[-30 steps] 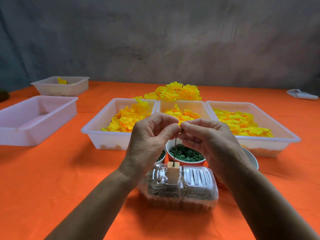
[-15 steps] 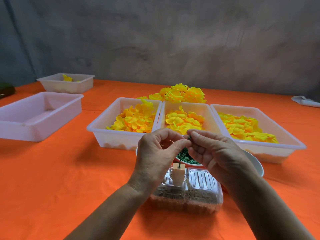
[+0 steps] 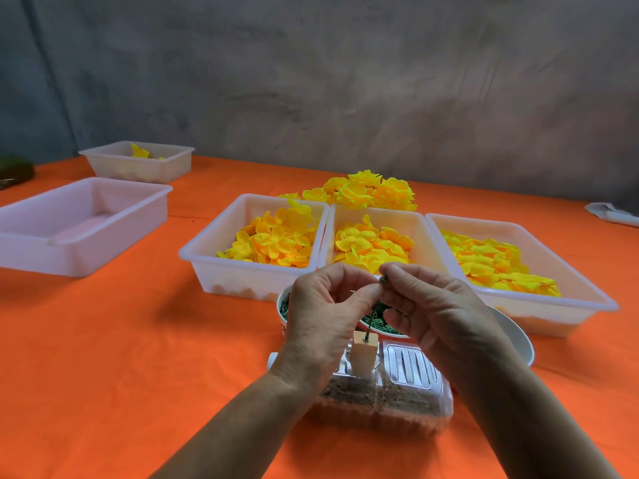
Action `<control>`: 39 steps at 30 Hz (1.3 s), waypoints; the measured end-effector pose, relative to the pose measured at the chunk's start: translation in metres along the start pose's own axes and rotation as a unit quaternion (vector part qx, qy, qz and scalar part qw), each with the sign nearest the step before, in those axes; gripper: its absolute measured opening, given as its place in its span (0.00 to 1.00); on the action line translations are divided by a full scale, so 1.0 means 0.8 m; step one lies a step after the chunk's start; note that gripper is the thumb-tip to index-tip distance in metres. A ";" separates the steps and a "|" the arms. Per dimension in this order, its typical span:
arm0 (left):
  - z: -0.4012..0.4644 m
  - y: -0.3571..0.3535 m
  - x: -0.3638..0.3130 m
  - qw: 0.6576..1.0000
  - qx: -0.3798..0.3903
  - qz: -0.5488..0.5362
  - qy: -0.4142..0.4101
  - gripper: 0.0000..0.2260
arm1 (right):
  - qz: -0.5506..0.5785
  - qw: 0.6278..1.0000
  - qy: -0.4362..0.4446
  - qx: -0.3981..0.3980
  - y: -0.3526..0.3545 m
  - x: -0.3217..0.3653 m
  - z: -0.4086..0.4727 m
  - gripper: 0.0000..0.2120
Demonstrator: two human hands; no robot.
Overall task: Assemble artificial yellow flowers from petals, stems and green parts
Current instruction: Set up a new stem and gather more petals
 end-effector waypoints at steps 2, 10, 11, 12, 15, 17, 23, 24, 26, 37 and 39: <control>0.000 0.000 0.002 1.000 -0.001 -0.008 0.003 0.07 | -0.027 1.000 0.016 0.000 0.000 0.001 -0.002 0.04; -0.001 0.000 -0.002 1.000 0.001 -0.006 0.005 0.06 | -0.123 0.986 0.115 -0.007 -0.006 0.014 -0.011 0.06; -0.001 0.000 -0.002 1.000 0.002 -0.005 0.005 0.05 | -0.140 0.981 0.134 -0.005 -0.008 0.016 -0.012 0.05; -0.001 -0.001 -0.002 1.000 0.003 -0.004 0.006 0.05 | -0.155 0.976 0.151 -0.003 -0.009 0.018 -0.013 0.04; -0.002 -0.001 -0.001 1.000 0.005 -0.002 0.003 0.04 | -0.187 0.965 0.186 -0.003 -0.010 0.021 -0.015 0.03; -0.002 -0.001 -0.002 1.000 0.005 -0.002 0.000 0.03 | -0.235 0.949 0.212 -0.004 -0.011 0.024 -0.016 0.04; 0.000 0.001 0.001 1.000 -0.004 0.005 -0.010 0.04 | -0.342 0.896 0.284 -0.025 -0.017 0.028 -0.018 0.09; -0.001 0.001 0.001 1.000 -0.004 0.005 -0.011 0.04 | -0.345 0.893 0.288 -0.025 -0.017 0.027 -0.018 0.09; -0.001 0.001 0.002 1.000 -0.004 0.004 -0.013 0.03 | -0.342 0.892 0.296 -0.024 -0.018 0.026 -0.019 0.08; -0.001 0.000 0.007 1.000 -0.004 0.012 -0.002 0.08 | -0.187 0.952 0.243 -0.010 -0.011 0.013 -0.016 0.04; 0.000 -0.001 0.009 1.000 -0.006 0.014 -0.001 0.04 | -0.170 0.957 0.236 -0.015 -0.009 0.009 -0.016 0.04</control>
Point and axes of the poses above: each hand's wrist, its own z-axis towards the middle knuckle, its own y-axis out of the back of the hand, x = y × z, the point moved 4 cm from there along z, towards the middle knuckle
